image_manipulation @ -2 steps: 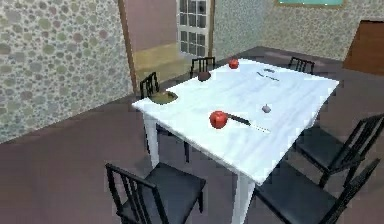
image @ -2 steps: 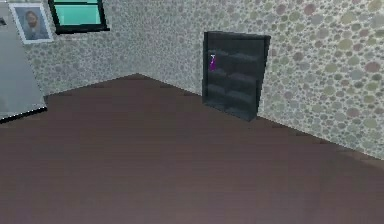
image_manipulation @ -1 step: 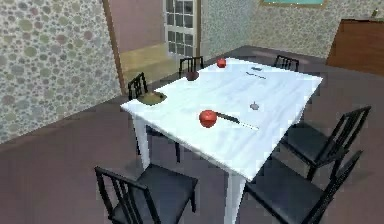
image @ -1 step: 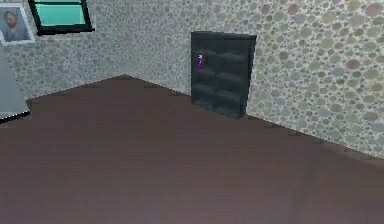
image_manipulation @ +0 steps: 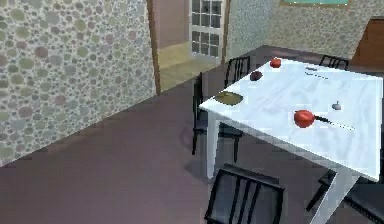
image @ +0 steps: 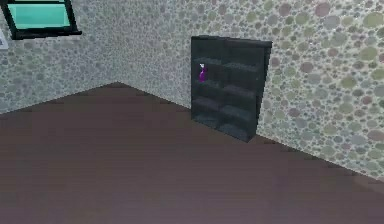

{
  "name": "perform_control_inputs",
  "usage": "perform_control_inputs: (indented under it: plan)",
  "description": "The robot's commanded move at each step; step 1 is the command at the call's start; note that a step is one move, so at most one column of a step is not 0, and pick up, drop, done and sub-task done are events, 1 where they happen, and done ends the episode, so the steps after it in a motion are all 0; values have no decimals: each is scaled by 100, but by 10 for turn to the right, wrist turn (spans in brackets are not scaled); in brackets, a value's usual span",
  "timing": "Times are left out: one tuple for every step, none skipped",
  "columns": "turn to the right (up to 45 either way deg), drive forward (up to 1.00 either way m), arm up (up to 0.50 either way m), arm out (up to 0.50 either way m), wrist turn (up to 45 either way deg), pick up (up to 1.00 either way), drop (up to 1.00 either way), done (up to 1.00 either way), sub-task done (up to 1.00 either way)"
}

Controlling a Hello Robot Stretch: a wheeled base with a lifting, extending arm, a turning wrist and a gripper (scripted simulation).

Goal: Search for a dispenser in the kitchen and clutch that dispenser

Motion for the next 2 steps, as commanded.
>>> perform_control_inputs:
  plan:
    - [0,100,0,0,0,0,0,0,0]
    - [30,0,0,0,0,0,0,0,0]
